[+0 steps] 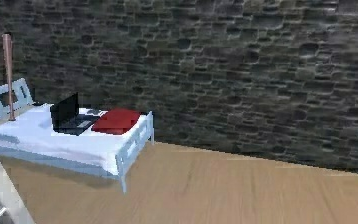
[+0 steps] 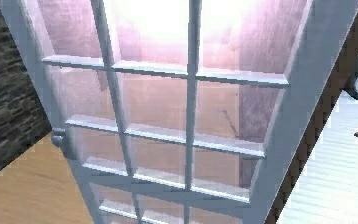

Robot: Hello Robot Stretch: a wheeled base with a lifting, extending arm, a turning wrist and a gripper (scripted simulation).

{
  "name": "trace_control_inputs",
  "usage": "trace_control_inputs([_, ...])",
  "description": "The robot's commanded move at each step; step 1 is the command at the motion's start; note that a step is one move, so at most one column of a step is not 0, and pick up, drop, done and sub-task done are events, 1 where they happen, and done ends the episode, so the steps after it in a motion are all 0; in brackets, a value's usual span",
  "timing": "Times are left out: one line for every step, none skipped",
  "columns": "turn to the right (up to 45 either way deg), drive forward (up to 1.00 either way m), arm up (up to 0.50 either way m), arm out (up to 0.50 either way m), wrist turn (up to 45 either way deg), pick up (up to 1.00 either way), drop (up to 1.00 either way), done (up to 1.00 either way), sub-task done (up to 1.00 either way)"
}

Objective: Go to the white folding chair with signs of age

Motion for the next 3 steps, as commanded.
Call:
trace_control_inputs([0.0, 0.55, 0.0, 0.0, 0.0, 0.0, 0.0, 0.0, 0.0])
trace_control_inputs([15.0, 0.0, 0.0, 0.0, 0.0, 0.0, 0.0, 0.0, 0.0])
trace_control_inputs([3.0, 0.0, 0.0, 0.0, 0.0, 0.0, 0.0, 0.0, 0.0])
